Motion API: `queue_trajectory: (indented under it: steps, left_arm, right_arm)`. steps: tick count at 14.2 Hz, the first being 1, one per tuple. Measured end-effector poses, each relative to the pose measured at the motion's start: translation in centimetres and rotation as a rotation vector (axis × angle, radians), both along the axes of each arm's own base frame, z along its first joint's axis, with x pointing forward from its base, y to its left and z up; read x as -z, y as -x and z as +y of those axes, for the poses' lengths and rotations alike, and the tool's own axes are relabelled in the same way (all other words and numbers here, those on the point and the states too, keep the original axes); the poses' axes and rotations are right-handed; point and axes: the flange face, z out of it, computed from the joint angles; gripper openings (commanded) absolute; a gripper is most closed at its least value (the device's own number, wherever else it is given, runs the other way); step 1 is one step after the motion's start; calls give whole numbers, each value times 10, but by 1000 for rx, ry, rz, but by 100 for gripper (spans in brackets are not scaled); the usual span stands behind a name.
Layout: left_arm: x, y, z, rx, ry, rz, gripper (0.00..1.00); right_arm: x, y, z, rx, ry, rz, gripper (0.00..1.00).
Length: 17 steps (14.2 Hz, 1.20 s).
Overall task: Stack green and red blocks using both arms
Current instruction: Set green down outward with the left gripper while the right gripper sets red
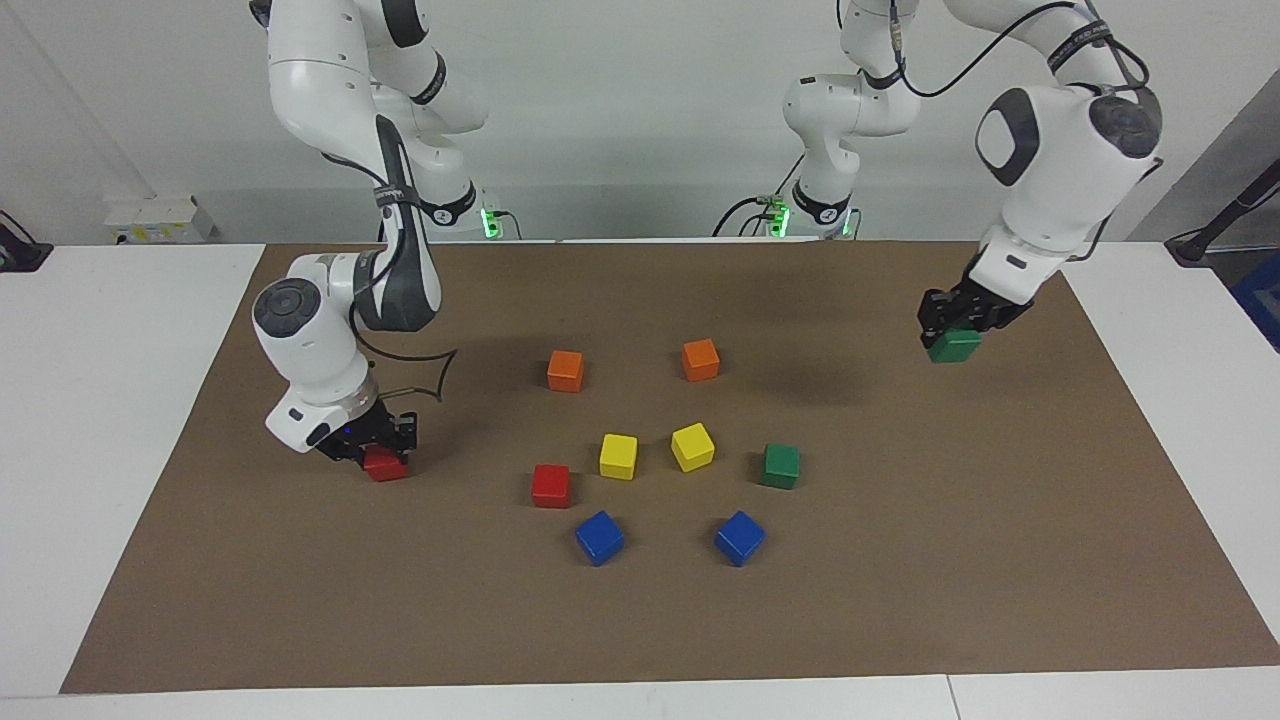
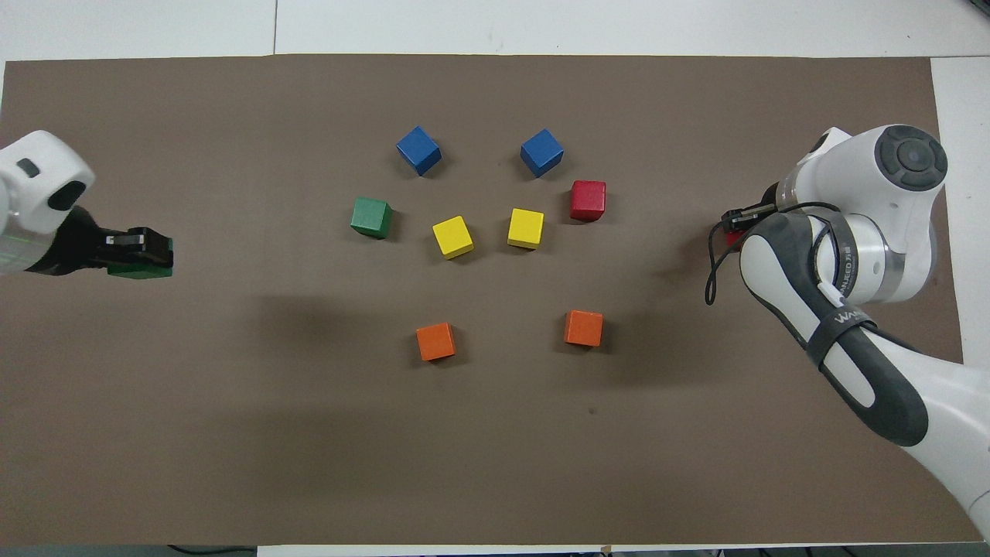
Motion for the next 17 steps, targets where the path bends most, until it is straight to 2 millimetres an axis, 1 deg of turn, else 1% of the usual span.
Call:
queue_trajectory:
  steps: [1,2,3,4,6,7,8,9,10,12,13,14,15,17]
  left_arm:
    - [7,3,26,25,2,7,0]
    - [16,8,49,48,5,15,0]
    - [26,12,67,60,7,16,0]
    - [39,16,79,66,6,10,0]
    - [72,24,89,80,-1,-10,0]
    - [88,28,89,86,-6,-21,0]
    - [103,33,89,88,-10,-30,0]
    - [114,37,88,89,-12,-32,0]
    - [121,39,88,92,-12,-30,0]
    - [131,40,87,94,-15,-35,0]
    - [138,40,87,94,-19,-41,0]
    - [145,40,87,93,-20,-42,0]
    - [151,41,87,93,-20,-38,0]
    - [161,41,88,92,-24,-43,0]
  right_arm:
    - [2,1,0,0,0,4,1]
    - [2,2,0,0,0,4,64]
    - [2,2,0,0,0,4,100]
    - [2,2,0,0,0,4,100]
    - [1,2,0,0,0,3,100]
    - [-5,2,0,0,-1,-1,100]
    - [-17,2,1,-1,-1,5,100]
    - [-36,2,2,-2,-2,19,100]
    - [-63,1,4,-1,-4,32,100]
    - [-128,-4,15,45,-8,33,100]
    - [-157,-9,28,75,-10,19,100]
    - [-177,-13,48,97,-14,-2,100]
    - [-185,-16,73,116,-19,-14,100]
    - [-179,-24,128,158,-24,-20,100]
